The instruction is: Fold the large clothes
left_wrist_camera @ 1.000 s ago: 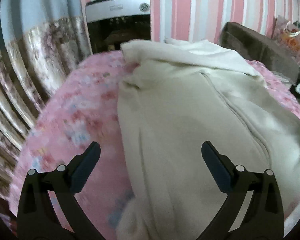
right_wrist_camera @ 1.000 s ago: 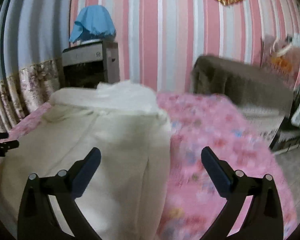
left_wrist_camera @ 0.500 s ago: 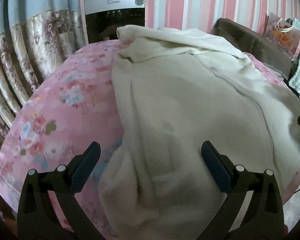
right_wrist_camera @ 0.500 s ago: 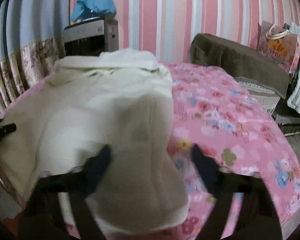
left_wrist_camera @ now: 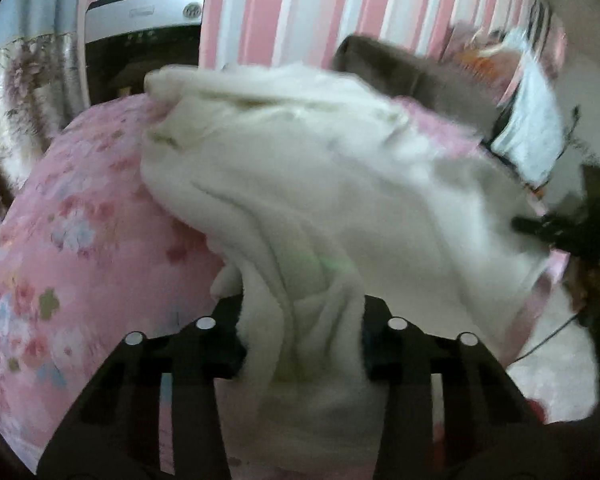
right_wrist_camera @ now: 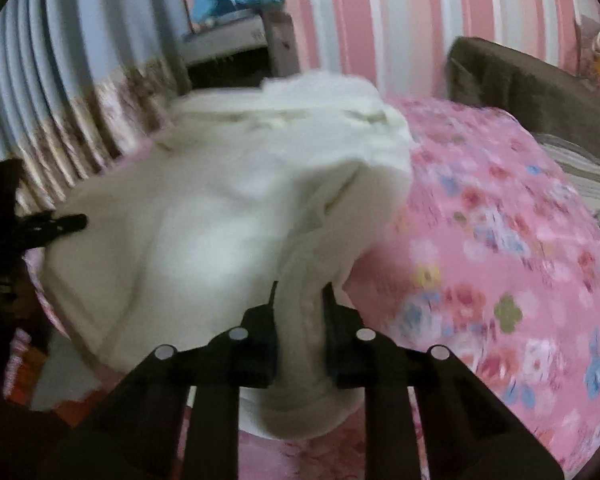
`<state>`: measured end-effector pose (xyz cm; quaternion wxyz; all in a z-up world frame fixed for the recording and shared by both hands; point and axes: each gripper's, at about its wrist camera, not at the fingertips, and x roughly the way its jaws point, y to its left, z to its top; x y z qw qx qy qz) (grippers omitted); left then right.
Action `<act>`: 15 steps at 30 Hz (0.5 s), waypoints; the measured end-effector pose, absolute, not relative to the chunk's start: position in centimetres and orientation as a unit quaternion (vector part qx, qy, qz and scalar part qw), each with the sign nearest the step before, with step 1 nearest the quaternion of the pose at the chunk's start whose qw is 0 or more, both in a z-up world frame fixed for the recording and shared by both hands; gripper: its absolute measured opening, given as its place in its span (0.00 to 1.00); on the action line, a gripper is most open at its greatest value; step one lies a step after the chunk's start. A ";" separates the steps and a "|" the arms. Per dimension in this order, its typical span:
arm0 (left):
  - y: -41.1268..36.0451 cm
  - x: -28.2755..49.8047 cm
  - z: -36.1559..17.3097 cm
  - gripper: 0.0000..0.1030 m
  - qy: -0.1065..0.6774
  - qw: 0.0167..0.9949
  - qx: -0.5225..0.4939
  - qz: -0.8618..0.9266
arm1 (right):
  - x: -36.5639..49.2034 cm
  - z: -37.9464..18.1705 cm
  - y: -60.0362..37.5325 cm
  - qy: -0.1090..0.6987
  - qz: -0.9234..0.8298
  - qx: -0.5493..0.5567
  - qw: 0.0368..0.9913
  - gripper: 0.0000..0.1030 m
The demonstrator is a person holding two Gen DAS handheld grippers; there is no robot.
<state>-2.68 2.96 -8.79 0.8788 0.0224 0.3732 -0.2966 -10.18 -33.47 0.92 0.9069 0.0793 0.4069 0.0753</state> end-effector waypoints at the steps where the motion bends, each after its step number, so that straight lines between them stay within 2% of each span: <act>1: 3.3 -2.4 -7.1 0.38 0.362 0.885 0.024 -0.291 | -10.0 1.9 -33.7 0.398 0.082 0.085 0.910 0.17; 5: 4.8 -0.6 -2.3 0.37 0.345 0.892 -0.007 -0.291 | -8.9 6.8 -35.7 0.343 0.105 0.133 0.924 0.17; 11: 3.1 3.2 2.9 0.37 0.315 0.915 0.032 -0.249 | -3.1 12.1 -36.0 0.290 0.096 0.116 0.945 0.16; 15: 2.3 8.8 5.8 0.38 0.318 0.919 0.028 -0.231 | 3.3 14.7 -36.7 0.276 0.082 0.104 0.952 0.16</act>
